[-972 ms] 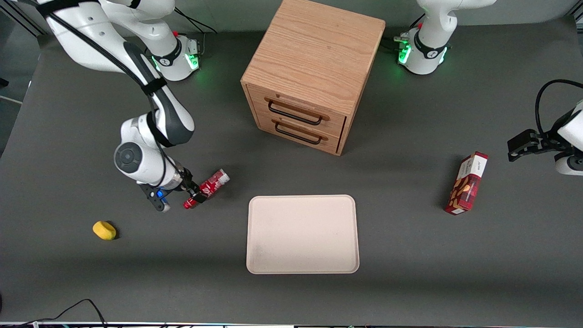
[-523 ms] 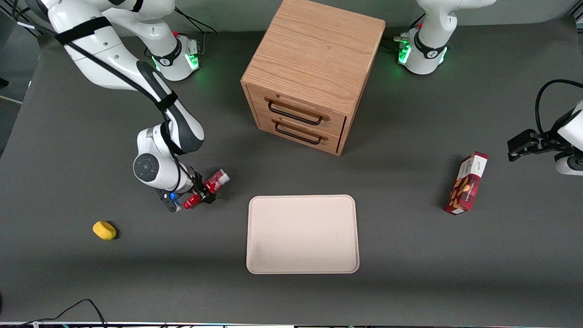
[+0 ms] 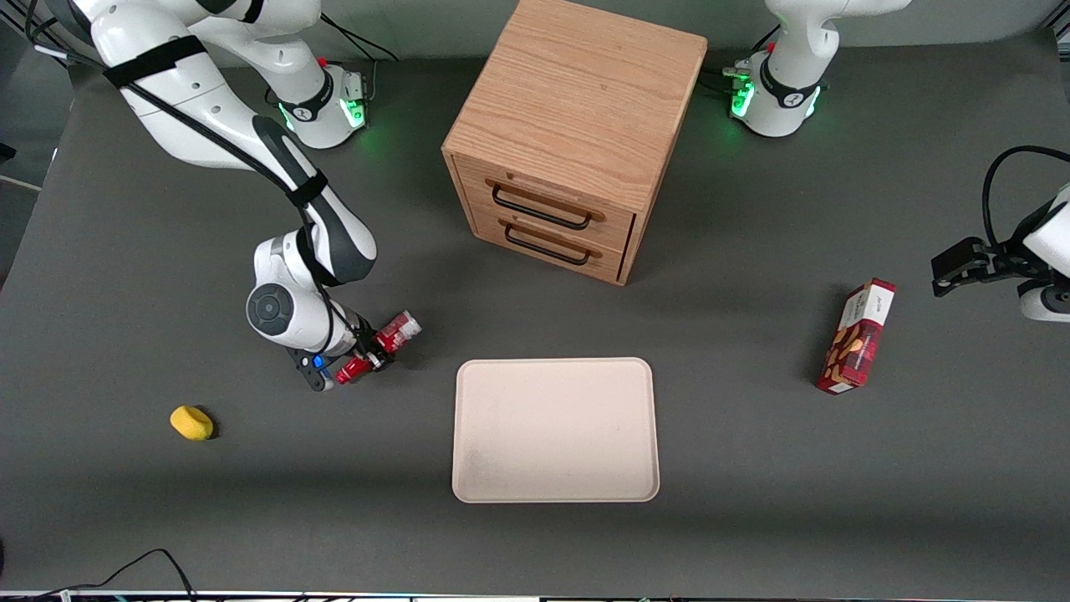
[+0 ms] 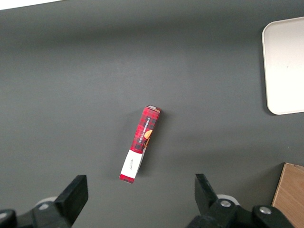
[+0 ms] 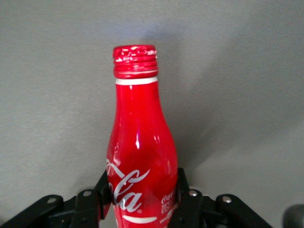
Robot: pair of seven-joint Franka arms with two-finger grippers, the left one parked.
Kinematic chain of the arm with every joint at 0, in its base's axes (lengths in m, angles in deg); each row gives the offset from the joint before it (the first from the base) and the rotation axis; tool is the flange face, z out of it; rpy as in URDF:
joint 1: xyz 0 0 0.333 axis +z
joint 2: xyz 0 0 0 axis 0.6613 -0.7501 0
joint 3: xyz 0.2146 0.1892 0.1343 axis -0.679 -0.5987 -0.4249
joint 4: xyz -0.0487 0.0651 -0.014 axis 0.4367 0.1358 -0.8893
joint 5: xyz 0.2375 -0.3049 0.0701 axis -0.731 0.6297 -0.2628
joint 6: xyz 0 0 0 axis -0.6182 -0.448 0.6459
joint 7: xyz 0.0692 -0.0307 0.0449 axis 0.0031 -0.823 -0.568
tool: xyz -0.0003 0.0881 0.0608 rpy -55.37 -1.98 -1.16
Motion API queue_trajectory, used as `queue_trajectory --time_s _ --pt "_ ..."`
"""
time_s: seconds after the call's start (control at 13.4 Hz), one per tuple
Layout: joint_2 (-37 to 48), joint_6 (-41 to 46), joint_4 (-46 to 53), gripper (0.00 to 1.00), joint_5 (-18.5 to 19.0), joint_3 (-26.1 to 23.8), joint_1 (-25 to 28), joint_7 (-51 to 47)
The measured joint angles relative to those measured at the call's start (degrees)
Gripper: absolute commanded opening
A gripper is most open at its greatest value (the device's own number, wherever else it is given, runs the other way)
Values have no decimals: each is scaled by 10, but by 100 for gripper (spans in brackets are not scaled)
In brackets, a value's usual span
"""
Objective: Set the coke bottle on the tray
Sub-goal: 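Close the right gripper around the bottle's body, then lift the bottle and carry it over the white tray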
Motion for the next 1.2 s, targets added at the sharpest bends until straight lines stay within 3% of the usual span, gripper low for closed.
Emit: queue_trajectory --time_s 0.45,0.6,0.82,1.2 --pt "21 185 194 0 0 -15 0 51" --pt "22 194 237 1 4 -31 -1 79" --pt "15 183 279 1 38 -41 8 184" --pt "-86 164 435 0 47 -38 96 295"
